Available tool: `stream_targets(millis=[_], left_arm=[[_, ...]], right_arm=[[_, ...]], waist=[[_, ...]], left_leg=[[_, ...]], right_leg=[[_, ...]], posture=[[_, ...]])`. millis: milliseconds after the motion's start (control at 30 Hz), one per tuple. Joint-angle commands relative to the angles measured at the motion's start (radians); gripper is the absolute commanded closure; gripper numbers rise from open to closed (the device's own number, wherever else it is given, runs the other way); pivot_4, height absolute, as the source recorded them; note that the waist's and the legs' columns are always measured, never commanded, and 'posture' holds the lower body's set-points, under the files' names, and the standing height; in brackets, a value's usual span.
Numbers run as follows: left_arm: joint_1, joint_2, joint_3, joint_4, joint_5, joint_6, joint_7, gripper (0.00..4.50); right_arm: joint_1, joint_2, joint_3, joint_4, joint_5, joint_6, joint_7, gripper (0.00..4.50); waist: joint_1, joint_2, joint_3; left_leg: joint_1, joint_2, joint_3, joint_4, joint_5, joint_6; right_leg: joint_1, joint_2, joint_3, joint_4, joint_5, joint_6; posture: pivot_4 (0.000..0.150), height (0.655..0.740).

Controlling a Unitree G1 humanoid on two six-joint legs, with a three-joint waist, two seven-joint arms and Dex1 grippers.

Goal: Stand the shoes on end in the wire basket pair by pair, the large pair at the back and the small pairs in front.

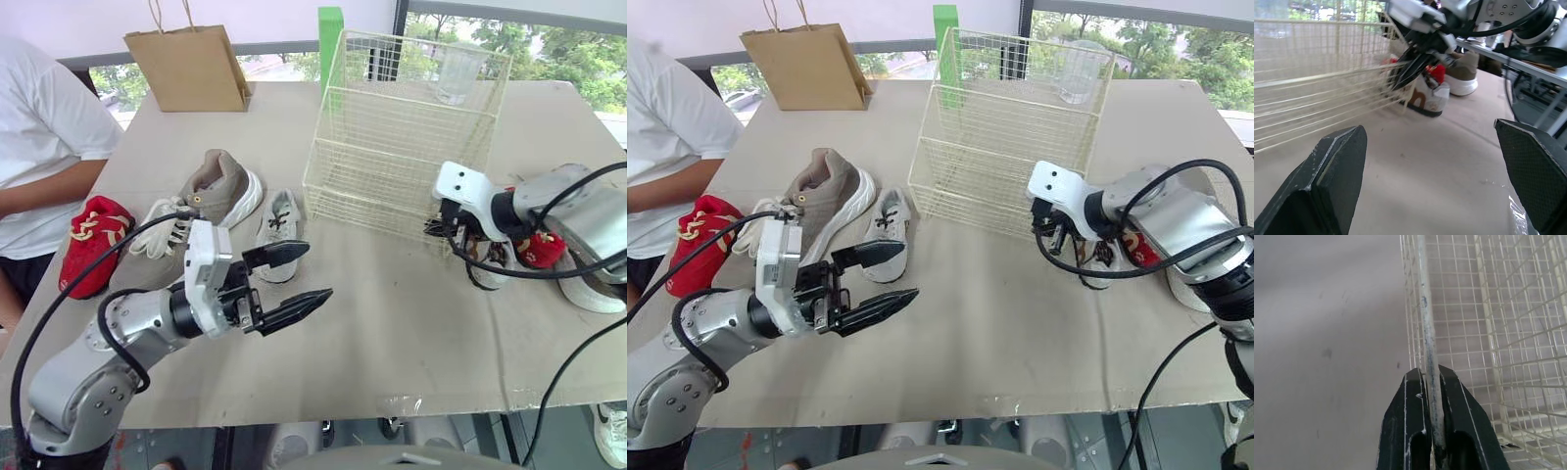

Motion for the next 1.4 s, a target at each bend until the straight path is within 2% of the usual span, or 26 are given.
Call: stream_targets(millis=[33,333,600,800,967,1167,1267,1400], left_arm=[[0.029,0.005,0.042,-0.049,-0.021,-0.020,-0.001,0.00],[0.147,0.005,0.110,-0.068,-0.022,-0.044,-0.027,0.00],[0.264,-0.008,0.157,-0.074,-0.002,-0.088,-0.068,0.00],[0.259,-0.008,0.136,-0.056,0.020,-0.107,-0.076,0.00],[0.228,-0.005,0.119,-0.037,0.032,-0.108,-0.085,0.00],[0.207,-0.007,0.102,-0.027,0.045,-0.113,-0.093,0.00],[0.198,-0.009,0.092,-0.023,0.046,-0.112,-0.096,0.00],[0.177,-0.009,0.077,-0.009,0.046,-0.107,-0.104,0.00]], right_arm=[[0.019,-0.049,-0.024,0.020,-0.075,-0.178,0.102,4.47],[0.098,-0.057,-0.071,0.034,-0.121,-0.354,0.230,4.47],[0.178,-0.052,-0.144,-0.116,-0.081,-0.205,0.209,4.47],[0.231,-0.051,-0.175,-0.208,-0.079,-0.150,0.189,4.47],[0.258,-0.046,-0.214,-0.186,-0.093,-0.218,0.189,4.47],[0.263,-0.007,-0.290,-0.160,-0.018,-0.269,0.227,4.47],[0.267,-0.004,-0.319,-0.173,0.017,-0.263,0.241,3.50],[0.294,-0.007,-0.361,-0.206,0.038,-0.269,0.224,1.57]], waist=[[0.000,0.000,0.000],[0.002,0.000,0.000],[0.003,0.000,0.000],[0.002,0.000,0.000],[0.002,0.000,0.000],[-0.001,0.001,0.001],[-0.002,0.001,0.001],[0.001,0.001,0.001]], left_leg=[[0.000,0.000,0.000,0.000,0.000,0.000],[0.001,0.000,0.000,0.000,0.000,0.000],[0.000,0.000,0.000,0.000,0.000,0.000],[0.000,0.000,0.000,0.000,0.000,0.000],[0.000,0.000,0.000,0.000,0.000,0.000],[0.000,0.000,0.000,0.000,0.000,0.000],[0.001,0.000,0.000,0.000,0.000,0.000],[0.002,0.001,0.000,0.000,0.000,0.000]], right_leg=[[0.000,0.000,0.000,0.000,0.000,0.000],[0.000,0.000,0.000,0.000,0.000,0.000],[0.000,-0.001,-0.001,-0.001,0.000,0.000],[0.000,-0.001,-0.001,-0.001,-0.001,0.000],[0.000,-0.001,0.000,-0.001,0.000,0.000],[0.000,0.000,0.000,-0.001,0.000,0.000],[0.000,0.001,0.000,-0.001,0.000,0.000],[0.001,0.001,0.000,0.000,0.000,0.000]], posture=[[0.150,0.7400],[0.150,0.7400],[0.150,0.7400],[0.150,0.7400],[0.150,0.7400],[0.150,0.7400],[0.150,0.7400],[0.150,0.7400]])
